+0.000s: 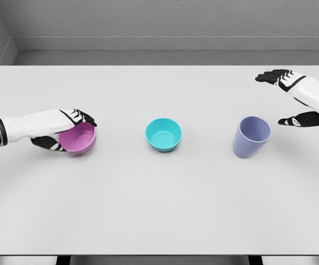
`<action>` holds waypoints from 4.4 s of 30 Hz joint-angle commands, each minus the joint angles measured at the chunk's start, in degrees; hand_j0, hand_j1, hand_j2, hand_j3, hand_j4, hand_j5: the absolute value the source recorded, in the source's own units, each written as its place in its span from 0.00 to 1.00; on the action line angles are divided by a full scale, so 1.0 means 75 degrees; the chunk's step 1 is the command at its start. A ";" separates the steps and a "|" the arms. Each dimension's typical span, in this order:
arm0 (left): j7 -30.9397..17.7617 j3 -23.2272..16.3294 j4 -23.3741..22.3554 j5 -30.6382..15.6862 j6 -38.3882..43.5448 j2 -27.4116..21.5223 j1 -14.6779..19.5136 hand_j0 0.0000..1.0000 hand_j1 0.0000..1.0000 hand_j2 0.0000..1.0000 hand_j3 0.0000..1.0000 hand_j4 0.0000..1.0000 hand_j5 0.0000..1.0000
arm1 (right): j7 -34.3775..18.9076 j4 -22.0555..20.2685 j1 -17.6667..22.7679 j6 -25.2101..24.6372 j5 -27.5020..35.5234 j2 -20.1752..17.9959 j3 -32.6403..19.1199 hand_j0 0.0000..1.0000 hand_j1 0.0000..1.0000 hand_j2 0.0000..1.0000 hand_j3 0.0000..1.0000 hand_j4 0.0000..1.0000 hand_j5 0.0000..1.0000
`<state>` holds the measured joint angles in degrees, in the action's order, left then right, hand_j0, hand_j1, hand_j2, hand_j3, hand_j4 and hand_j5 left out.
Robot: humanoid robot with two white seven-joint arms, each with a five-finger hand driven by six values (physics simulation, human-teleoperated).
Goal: Stacking bowl and cup with both arms
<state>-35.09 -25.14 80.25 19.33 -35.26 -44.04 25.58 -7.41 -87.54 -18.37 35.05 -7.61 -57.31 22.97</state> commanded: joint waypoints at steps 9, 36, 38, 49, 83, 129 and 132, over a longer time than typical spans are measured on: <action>0.0013 -0.0011 0.0409 -0.0527 0.0034 0.0704 0.0281 0.48 0.48 0.48 0.48 0.48 0.48 | 0.0004 0.0023 0.0000 -0.0006 0.0053 -0.0011 -0.0004 1.00 1.00 1.00 1.00 1.00 1.00; 0.0013 -0.1616 -0.0353 0.0270 0.0034 0.2720 0.1828 0.50 0.50 0.50 0.50 0.50 0.50 | 0.0004 0.0012 0.0000 -0.0006 0.0053 0.0001 -0.0004 1.00 1.00 1.00 1.00 1.00 1.00; 0.0013 -0.1616 -0.0423 0.0328 0.0034 0.2720 0.1840 0.50 0.50 0.50 0.50 0.50 0.50 | 0.0004 0.0012 0.0000 -0.0006 0.0053 0.0001 -0.0004 1.00 1.00 1.00 1.00 1.00 1.00; 0.0013 -0.1640 -0.0693 0.0528 0.0034 0.2861 0.1910 0.54 0.54 0.54 0.54 0.54 0.54 | 0.0004 0.0000 0.0000 -0.0006 0.0053 0.0001 -0.0004 1.00 1.00 1.00 1.00 1.00 1.00; 0.0013 -0.1476 -0.0892 0.0528 0.0034 0.2557 0.2191 1.00 1.00 1.00 1.00 1.00 1.00 | 0.0004 -0.0024 0.0000 -0.0006 0.0088 -0.0011 -0.0004 1.00 1.00 1.00 1.00 1.00 1.00; 0.0013 -0.0409 -0.1841 -0.1687 0.0034 -0.0854 0.1055 1.00 1.00 1.00 1.00 1.00 1.00 | -0.3678 -0.1090 -0.1664 -0.1204 0.0053 -0.0151 0.1214 1.00 1.00 1.00 1.00 1.00 1.00; 0.0013 -0.0409 -0.1841 -0.1676 0.0034 -0.0854 0.1055 1.00 1.00 1.00 1.00 1.00 1.00 | -0.3678 -0.0985 -0.1676 -0.1263 0.0041 -0.0046 0.1308 1.00 1.00 1.00 1.00 1.00 1.00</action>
<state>-35.02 -28.25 66.43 7.10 -35.15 -50.38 33.49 -35.02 -95.32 -30.94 25.91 -7.51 -57.92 32.41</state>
